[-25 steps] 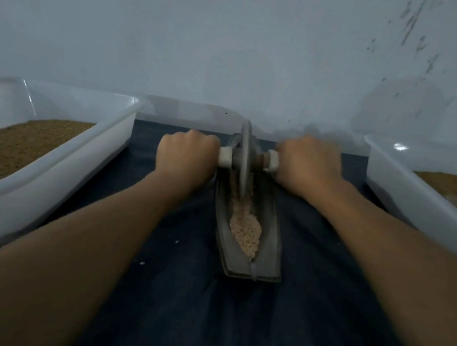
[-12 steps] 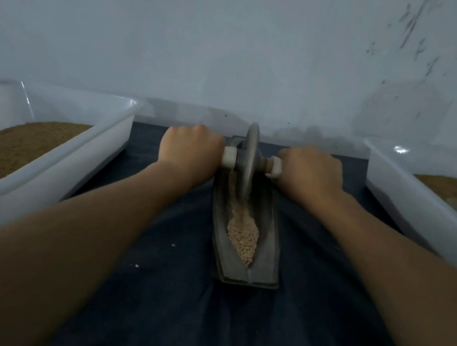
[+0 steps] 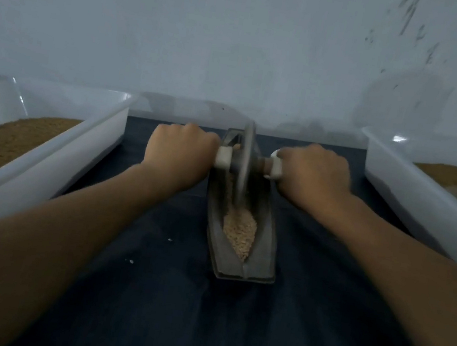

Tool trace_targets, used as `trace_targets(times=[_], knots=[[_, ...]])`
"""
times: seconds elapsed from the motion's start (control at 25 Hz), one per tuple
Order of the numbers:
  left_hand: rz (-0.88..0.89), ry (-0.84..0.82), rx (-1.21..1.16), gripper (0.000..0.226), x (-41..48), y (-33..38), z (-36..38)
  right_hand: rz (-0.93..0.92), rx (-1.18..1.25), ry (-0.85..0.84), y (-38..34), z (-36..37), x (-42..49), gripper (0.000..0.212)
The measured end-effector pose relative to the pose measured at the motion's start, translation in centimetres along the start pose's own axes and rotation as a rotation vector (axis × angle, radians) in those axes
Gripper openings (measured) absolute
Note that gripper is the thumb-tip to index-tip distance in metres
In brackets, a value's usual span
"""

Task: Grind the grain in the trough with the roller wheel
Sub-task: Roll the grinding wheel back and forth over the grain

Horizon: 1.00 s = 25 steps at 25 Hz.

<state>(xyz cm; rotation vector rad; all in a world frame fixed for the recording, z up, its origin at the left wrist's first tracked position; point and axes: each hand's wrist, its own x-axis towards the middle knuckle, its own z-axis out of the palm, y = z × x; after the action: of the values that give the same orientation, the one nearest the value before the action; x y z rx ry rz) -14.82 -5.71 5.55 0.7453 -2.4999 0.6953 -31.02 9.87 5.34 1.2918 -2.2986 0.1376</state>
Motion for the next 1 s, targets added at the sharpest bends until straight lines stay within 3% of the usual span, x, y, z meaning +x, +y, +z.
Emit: trace_targets(times=[0.04,0.16,0.2,0.36,0.44,0.56,0.68,0.76,0.84,0.92,1.0], knots=[[-0.039,-0.058,-0.018,0.003,1.3,0.0,0.1,0.03,0.009,-0.057,-0.5,-0.1,1.4,0.009],[-0.018,-0.138,-0.096,0.007,1.8,-0.4,0.8,-0.024,-0.029,-0.13,-0.8,-0.9,2.5,0.01],[0.023,-0.115,-0.108,0.004,0.5,-0.7,0.6,-0.072,-0.055,-0.1,-0.4,-1.2,1.2,0.008],[0.283,-0.02,-0.214,0.018,-3.9,-3.6,-0.6,-0.25,-0.083,0.257,1.0,-2.4,-3.7,0.042],[0.281,-0.164,-0.239,0.014,-3.2,-3.6,-0.6,-0.237,-0.092,0.202,0.8,-1.6,-2.7,0.035],[0.093,-0.299,-0.138,0.012,1.0,-1.6,-0.1,-0.027,-0.008,-0.006,-0.4,-0.5,0.6,0.014],[0.083,-0.273,-0.038,0.016,2.5,-0.8,-0.9,0.012,0.036,-0.107,-0.3,-0.1,0.9,0.003],[0.155,-0.209,-0.096,0.011,-0.2,-1.7,-1.3,-0.128,-0.023,0.108,1.0,-0.5,-1.6,0.017],[0.216,-0.031,-0.164,0.016,-4.0,-2.4,-1.3,-0.229,-0.068,0.355,1.7,-1.6,-4.5,0.037],[0.22,0.072,-0.153,0.018,-5.2,-2.7,-1.0,-0.242,-0.057,0.325,2.1,-1.9,-4.7,0.042],[0.108,0.041,-0.102,0.014,-3.8,-1.9,-0.5,-0.181,-0.102,0.174,1.1,-1.2,-2.8,0.029]])
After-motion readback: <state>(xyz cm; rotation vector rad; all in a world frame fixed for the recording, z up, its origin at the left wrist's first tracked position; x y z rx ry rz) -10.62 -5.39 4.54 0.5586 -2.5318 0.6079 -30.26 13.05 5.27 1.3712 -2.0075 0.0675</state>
